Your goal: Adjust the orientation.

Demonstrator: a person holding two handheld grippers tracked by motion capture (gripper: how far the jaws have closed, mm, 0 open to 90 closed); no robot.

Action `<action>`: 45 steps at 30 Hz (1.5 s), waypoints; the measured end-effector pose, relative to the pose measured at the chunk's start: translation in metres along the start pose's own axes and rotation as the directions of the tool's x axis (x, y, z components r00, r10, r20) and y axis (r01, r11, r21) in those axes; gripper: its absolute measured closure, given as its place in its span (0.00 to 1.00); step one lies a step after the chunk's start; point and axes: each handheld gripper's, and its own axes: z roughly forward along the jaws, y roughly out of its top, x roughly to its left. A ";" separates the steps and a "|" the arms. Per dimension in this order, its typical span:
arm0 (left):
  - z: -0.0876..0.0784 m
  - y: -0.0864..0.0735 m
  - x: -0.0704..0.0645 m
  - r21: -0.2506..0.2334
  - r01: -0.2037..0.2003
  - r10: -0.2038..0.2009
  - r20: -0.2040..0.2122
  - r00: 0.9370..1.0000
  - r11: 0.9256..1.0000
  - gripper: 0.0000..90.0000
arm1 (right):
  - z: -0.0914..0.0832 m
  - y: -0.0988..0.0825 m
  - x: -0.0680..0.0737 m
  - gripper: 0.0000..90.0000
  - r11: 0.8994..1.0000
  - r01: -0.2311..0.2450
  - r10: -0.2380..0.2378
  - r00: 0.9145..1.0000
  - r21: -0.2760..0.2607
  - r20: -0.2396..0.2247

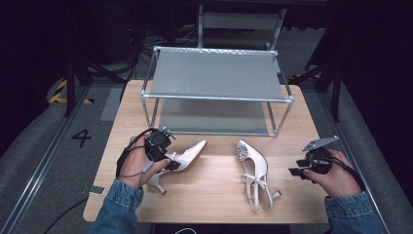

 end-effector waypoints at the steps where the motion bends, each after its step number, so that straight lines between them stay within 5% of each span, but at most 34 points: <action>1: 0.005 0.002 -0.001 0.010 -0.006 0.006 0.008 1.000 1.000 0.31 | 0.001 -0.001 0.001 0.59 1.000 0.002 -0.002 1.000 0.004 -0.001; 7: 0.019 0.003 -0.006 0.009 -0.068 0.067 0.029 0.997 0.998 0.36 | 0.001 -0.001 0.002 0.59 1.000 0.005 -0.005 1.000 0.001 -0.005; 12: 0.016 0.003 -0.011 0.003 -0.133 0.133 0.042 0.990 0.991 0.55 | 0.004 0.001 0.003 0.58 1.000 0.015 -0.015 1.000 0.003 -0.005; 15: 0.009 0.002 -0.013 -0.010 -0.147 0.147 0.068 0.987 0.989 0.82 | 0.006 0.001 0.003 0.58 1.000 0.018 -0.018 1.000 0.008 -0.005; 19: 0.008 0.003 -0.016 -0.008 -0.158 0.158 0.063 0.985 0.987 0.86 | 0.005 0.001 0.003 0.58 1.000 0.019 -0.019 1.000 0.005 -0.008; 25: 0.001 0.006 -0.022 0.072 -0.184 0.188 -0.045 0.981 0.980 0.90 | 0.004 -0.001 0.002 0.58 1.000 0.016 -0.016 1.000 0.000 -0.005; 28: 0.000 0.007 -0.024 0.139 -0.164 0.188 -0.183 0.965 0.977 0.91 | 0.004 -0.002 0.002 0.58 1.000 0.012 -0.012 1.000 0.001 -0.002; 30: 0.004 0.009 -0.024 0.163 -0.145 0.179 -0.217 0.960 0.976 0.91 | 0.005 -0.003 0.002 0.58 1.000 0.012 -0.012 1.000 0.002 -0.003; 31: 0.007 0.010 -0.024 0.170 -0.140 0.175 -0.212 0.962 0.975 0.91 | 0.005 -0.003 0.002 0.58 1.000 0.012 -0.012 1.000 0.004 -0.003; 34: 0.012 0.014 -0.025 0.125 -0.138 0.152 -0.107 0.983 0.983 0.91 | 0.005 -0.004 0.002 0.58 1.000 0.014 -0.014 1.000 0.005 -0.001; 36: 0.015 0.017 -0.029 0.097 -0.134 0.140 -0.055 0.989 0.986 0.90 | 0.005 -0.004 0.003 0.58 1.000 0.012 -0.012 1.000 0.006 0.000; 42: 0.020 0.019 -0.034 0.092 -0.124 0.128 -0.035 0.991 0.988 0.86 | 0.006 -0.004 0.003 0.58 1.000 0.015 -0.015 1.000 0.010 -0.004; 45: 0.018 0.015 -0.031 0.044 -0.055 0.056 -0.014 0.998 0.997 0.76 | 0.007 -0.003 0.003 0.57 1.000 0.020 -0.020 1.000 0.011 -0.005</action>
